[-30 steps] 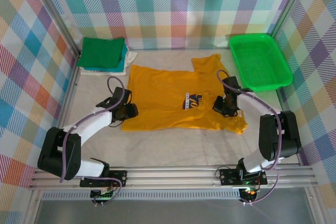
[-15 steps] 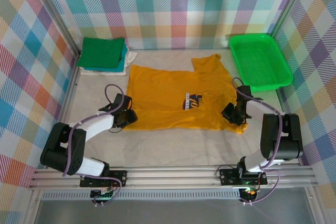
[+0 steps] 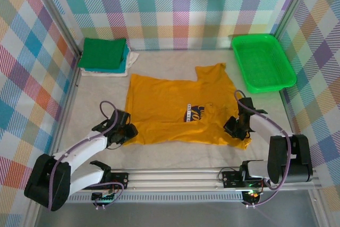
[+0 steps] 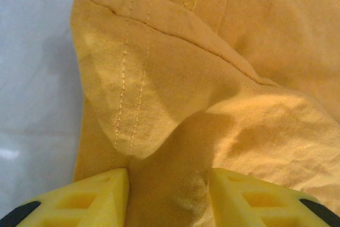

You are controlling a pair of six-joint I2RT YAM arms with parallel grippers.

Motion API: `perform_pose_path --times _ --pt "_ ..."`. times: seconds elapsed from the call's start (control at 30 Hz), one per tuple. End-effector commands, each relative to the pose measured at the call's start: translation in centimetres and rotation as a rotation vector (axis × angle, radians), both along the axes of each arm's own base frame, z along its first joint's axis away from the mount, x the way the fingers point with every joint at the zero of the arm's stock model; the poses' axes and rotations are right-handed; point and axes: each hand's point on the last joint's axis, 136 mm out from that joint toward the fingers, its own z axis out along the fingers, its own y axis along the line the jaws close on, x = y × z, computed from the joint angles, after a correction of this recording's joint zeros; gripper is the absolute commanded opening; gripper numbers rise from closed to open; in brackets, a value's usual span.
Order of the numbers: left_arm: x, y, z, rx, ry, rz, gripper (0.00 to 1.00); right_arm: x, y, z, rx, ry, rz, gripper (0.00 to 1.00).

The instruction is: Fold and stack the t-shirts

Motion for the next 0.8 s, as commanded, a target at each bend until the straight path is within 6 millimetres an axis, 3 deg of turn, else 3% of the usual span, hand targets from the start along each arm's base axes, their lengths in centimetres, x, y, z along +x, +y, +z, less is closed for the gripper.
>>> perform_pose_path --times 0.0,0.13,0.2,0.27,0.33,0.4,0.5,0.63,0.77 --pt "-1.9 1.6 1.3 0.098 0.069 -0.014 0.44 0.1 -0.4 1.7 -0.034 0.013 0.035 0.07" --pt "2.4 1.6 6.5 0.135 -0.071 -0.045 0.45 5.0 0.6 7.1 -0.013 -0.157 0.105 0.13" --pt "6.0 0.9 9.1 0.120 -0.148 -0.081 0.45 7.9 1.5 10.4 -0.020 -0.255 0.160 0.17" --pt "9.7 0.8 11.0 0.128 -0.190 -0.097 0.54 10.7 3.2 13.1 -0.026 -0.349 0.239 0.25" --pt "13.6 0.5 12.1 0.128 -0.211 -0.134 0.55 13.7 4.8 15.0 -0.036 -0.408 0.309 0.31" --pt "17.5 0.6 12.5 0.133 -0.206 -0.155 0.58 17.2 5.9 16.1 -0.048 -0.432 0.356 0.33" --pt "21.8 0.7 11.8 0.131 -0.196 -0.181 0.60 22.4 6.9 16.6 -0.077 -0.447 0.417 0.35" --pt "25.3 1.0 9.5 0.140 -0.160 -0.208 0.62 28.2 7.9 15.4 -0.117 -0.434 0.466 0.37" --pt "27.7 0.4 7.4 0.123 -0.118 -0.252 0.65 32.9 7.1 13.7 -0.203 -0.397 0.430 0.42"
